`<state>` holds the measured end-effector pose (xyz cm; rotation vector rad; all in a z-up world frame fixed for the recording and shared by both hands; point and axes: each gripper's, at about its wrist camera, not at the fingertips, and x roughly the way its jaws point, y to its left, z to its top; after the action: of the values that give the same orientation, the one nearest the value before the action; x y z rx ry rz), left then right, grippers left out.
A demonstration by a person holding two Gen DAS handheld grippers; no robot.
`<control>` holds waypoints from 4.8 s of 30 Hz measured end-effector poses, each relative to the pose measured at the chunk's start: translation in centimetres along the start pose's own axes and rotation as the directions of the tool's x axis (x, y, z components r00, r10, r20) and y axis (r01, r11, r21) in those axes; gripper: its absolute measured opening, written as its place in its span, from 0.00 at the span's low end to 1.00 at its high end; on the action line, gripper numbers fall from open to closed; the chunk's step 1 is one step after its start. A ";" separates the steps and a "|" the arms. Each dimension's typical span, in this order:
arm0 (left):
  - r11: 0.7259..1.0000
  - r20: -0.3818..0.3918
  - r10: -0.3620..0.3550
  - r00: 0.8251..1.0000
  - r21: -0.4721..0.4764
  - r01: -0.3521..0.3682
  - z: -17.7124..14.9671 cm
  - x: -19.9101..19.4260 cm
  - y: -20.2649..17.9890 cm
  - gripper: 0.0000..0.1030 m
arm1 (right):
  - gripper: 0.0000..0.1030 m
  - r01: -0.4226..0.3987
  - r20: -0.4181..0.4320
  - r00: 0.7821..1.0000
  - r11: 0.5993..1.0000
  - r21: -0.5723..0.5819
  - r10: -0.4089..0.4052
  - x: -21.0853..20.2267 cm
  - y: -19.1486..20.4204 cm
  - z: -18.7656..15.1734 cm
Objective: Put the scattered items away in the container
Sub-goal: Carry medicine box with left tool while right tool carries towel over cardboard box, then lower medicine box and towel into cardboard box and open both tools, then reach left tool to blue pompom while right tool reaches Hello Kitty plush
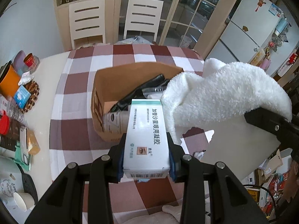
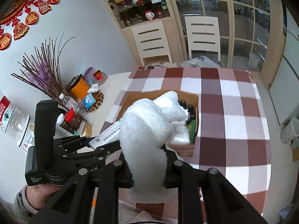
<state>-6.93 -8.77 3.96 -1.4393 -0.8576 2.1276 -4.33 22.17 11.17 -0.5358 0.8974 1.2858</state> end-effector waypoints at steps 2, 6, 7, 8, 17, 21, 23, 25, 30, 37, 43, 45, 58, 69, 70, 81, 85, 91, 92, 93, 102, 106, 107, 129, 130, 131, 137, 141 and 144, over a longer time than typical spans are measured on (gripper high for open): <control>1.000 0.010 -0.003 1.000 0.000 0.003 0.6 -0.1 0.2 0.36 | 0.19 0.004 0.011 1.000 1.000 -0.003 -0.004 0.0 0.2 0.9; 1.000 0.022 -0.004 1.000 0.003 0.004 2.0 -0.2 0.7 0.36 | 0.19 0.018 0.028 0.999 1.000 -0.007 -0.018 0.3 0.5 2.3; 1.000 0.026 -0.006 1.000 0.003 0.006 2.4 -0.1 0.8 0.36 | 0.19 0.019 0.031 0.999 1.000 -0.007 -0.019 0.5 0.6 2.7; 1.000 0.030 -0.007 1.000 0.002 0.007 2.8 -0.1 1.0 0.36 | 0.19 0.020 0.035 0.999 1.000 -0.008 -0.019 0.6 0.6 3.1; 1.000 0.043 -0.008 0.999 -0.004 0.008 6.3 1.0 2.4 0.36 | 0.19 0.047 0.050 0.998 0.999 0.015 -0.048 2.7 0.3 6.5; 1.000 0.041 -0.004 0.999 -0.014 0.004 7.4 1.9 3.1 0.36 | 0.19 0.053 0.045 0.998 0.998 0.016 -0.053 3.9 0.2 7.8; 1.000 0.035 -0.003 0.999 -0.020 0.004 7.8 2.5 3.4 0.36 | 0.19 0.058 0.037 0.998 0.998 0.018 -0.059 4.8 -0.1 8.4; 1.000 0.029 0.000 1.000 -0.027 0.001 8.0 3.1 3.7 0.36 | 0.19 0.059 0.029 0.998 0.998 0.027 -0.060 5.5 -0.3 8.8; 0.999 0.005 0.000 1.000 -0.046 0.000 8.2 4.7 4.1 0.36 | 0.19 0.070 -0.003 0.998 0.997 0.044 -0.070 7.3 -0.8 9.3; 0.997 -0.038 0.003 0.999 -0.073 -0.006 7.4 6.6 4.2 0.36 | 0.20 0.071 -0.078 0.995 0.994 0.085 -0.065 9.6 -1.6 8.3; 0.996 -0.069 0.004 0.998 -0.085 -0.009 6.8 7.9 4.1 0.36 | 0.20 0.081 -0.119 0.991 0.989 0.122 -0.066 10.8 -2.1 7.6; 0.996 -0.075 0.003 0.997 -0.088 -0.010 6.7 8.2 4.0 0.36 | 0.20 0.086 -0.127 0.990 0.987 0.137 -0.069 11.0 -2.3 7.5; 0.994 -0.117 0.005 0.993 -0.107 -0.017 6.5 9.9 4.0 0.36 | 0.21 0.126 -0.174 0.980 0.972 0.198 -0.092 13.2 -3.7 7.5; 0.988 -0.114 0.059 0.992 -0.132 -0.074 6.5 9.6 4.7 0.73 | 0.59 0.257 -0.203 0.957 0.931 0.260 -0.208 13.1 -5.2 8.0; 0.988 -0.116 0.060 0.991 -0.135 -0.075 6.4 9.6 4.7 0.73 | 0.60 0.262 -0.201 0.956 0.927 0.270 -0.212 12.9 -5.4 7.9; 0.989 -0.129 0.064 0.990 -0.123 -0.080 5.6 9.1 3.8 0.73 | 0.60 0.292 -0.222 0.949 0.891 0.348 -0.224 12.0 -5.8 6.3; 0.990 -0.127 0.069 0.989 -0.116 -0.084 5.3 8.5 3.2 0.73 | 0.60 0.297 -0.225 0.948 0.887 0.355 -0.227 11.5 -5.2 5.6; 0.990 -0.131 0.074 0.989 -0.107 -0.088 4.5 7.6 2.4 0.73 | 0.60 0.304 -0.225 0.946 0.875 0.377 -0.231 10.7 -4.3 4.6; 0.991 -0.132 0.074 0.988 -0.105 -0.088 4.4 7.5 2.2 0.73 | 0.60 0.305 -0.225 0.946 0.874 0.379 -0.232 10.6 -4.2 4.5; 0.991 -0.134 0.074 0.988 -0.103 -0.088 4.3 7.4 2.1 0.73 | 0.60 0.308 -0.225 0.945 0.871 0.384 -0.235 10.5 -4.0 4.3; 0.993 -0.152 0.075 0.985 -0.080 -0.088 2.8 6.5 0.9 0.73 | 0.60 0.321 -0.218 0.944 0.851 0.415 -0.249 9.3 -2.9 3.1; 0.995 -0.184 0.074 0.980 -0.058 -0.086 2.0 5.9 0.2 0.73 | 0.60 0.329 -0.215 0.942 0.841 0.429 -0.258 8.5 -2.2 2.2; 0.995 -0.195 0.074 0.978 -0.052 -0.085 1.7 5.8 0.1 0.73 | 0.60 0.329 -0.213 0.942 0.840 0.431 -0.260 8.3 -2.0 2.0; 0.998 -0.464 0.055 0.884 -0.007 -0.066 -9.2 9.8 -0.9 0.74 | 0.60 0.452 -0.375 0.888 0.652 0.608 -0.266 7.7 -3.9 -10.9; 0.998 -0.483 0.048 0.874 -0.012 -0.062 -9.9 10.5 -0.7 0.74 | 0.60 0.465 -0.396 0.881 0.636 0.616 -0.260 8.1 -4.4 -12.1; 0.998 -0.497 0.044 0.867 -0.016 -0.060 -10.4 11.1 -0.6 0.74 | 0.60 0.471 -0.410 0.877 0.622 0.626 -0.252 8.4 -4.9 -13.2; 1.000 -0.542 0.024 0.840 0.009 -0.023 -12.9 14.6 -0.6 0.74 | 0.60 0.492 -0.464 0.865 0.499 0.714 -0.189 11.2 -7.6 -18.8; 0.999 -0.550 0.041 0.834 0.048 -0.018 -14.1 16.3 -0.8 0.74 | 0.60 0.543 -0.506 0.834 0.488 0.683 -0.220 13.3 -8.2 -20.1; 0.997 -0.555 0.044 0.831 0.071 -0.006 -15.2 17.1 -0.9 0.74 | 0.60 0.567 -0.526 0.817 0.492 0.660 -0.236 14.8 -8.3 -20.6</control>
<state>0.92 6.83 -10.91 -1.8983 -0.5334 1.5800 -1.45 12.87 -13.64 -0.2253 1.4493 0.2188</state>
